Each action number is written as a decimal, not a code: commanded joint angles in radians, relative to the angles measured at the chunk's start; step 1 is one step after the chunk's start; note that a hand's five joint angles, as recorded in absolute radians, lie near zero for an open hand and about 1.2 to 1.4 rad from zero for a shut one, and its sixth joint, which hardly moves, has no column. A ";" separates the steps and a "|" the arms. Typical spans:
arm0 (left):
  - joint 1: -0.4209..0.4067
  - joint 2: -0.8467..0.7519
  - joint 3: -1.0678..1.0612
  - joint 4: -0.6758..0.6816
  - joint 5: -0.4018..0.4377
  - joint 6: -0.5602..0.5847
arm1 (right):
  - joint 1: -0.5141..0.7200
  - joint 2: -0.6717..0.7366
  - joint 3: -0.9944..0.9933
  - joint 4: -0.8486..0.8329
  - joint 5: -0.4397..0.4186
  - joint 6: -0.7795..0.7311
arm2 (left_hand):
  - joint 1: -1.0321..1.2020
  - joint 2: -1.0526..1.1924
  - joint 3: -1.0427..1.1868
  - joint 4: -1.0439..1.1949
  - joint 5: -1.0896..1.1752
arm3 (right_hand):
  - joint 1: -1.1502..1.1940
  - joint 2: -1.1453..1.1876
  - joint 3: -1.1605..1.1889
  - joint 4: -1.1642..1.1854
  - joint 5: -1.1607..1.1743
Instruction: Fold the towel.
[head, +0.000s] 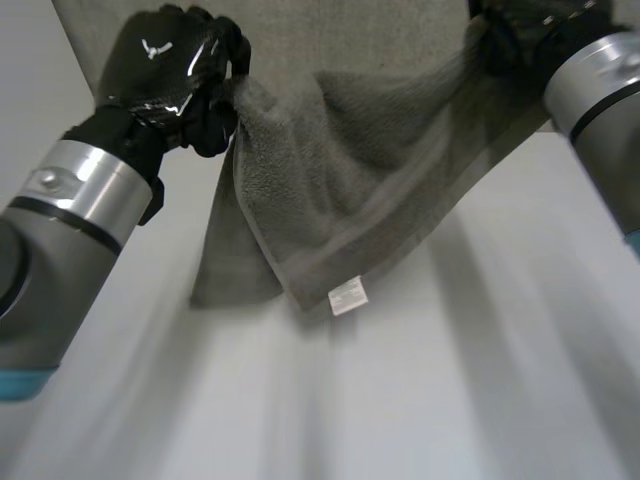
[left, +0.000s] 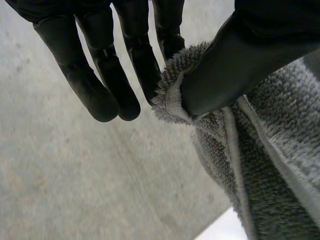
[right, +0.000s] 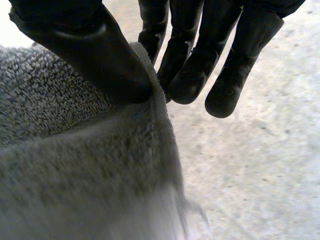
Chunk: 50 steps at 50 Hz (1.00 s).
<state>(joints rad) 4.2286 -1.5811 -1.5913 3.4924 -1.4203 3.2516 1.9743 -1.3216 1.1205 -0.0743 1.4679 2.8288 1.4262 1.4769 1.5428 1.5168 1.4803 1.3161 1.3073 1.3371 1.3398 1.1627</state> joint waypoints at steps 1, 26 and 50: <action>-0.055 0.075 -0.055 0.000 0.001 0.007 | -0.020 0.053 -0.042 0.019 -0.004 -0.008 | -0.030 -0.081 -0.147 -0.121 -0.259 | 0.080 0.089 0.059 0.056 0.059; -0.188 -0.597 0.430 -0.061 -0.150 0.223 | 0.049 0.602 -0.335 -0.007 0.189 -0.287 | -0.938 -0.989 -1.055 -1.028 -1.167 | -1.142 -1.133 -1.163 -1.165 -1.163; -0.193 -0.215 -0.109 -0.177 -0.206 0.101 | 0.037 0.004 0.449 0.024 0.086 -0.077 | -1.192 -1.243 -1.309 -1.283 -1.421 | -1.142 -1.133 -1.163 -1.165 -1.163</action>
<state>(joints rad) 4.0516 -1.9359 -1.4865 3.3734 -1.6275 3.4548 2.0192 -1.2069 1.3765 -0.0769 1.5582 2.6329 0.2669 0.2558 0.2454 0.2609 0.2323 0.2290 0.2394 0.2387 0.2534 0.0580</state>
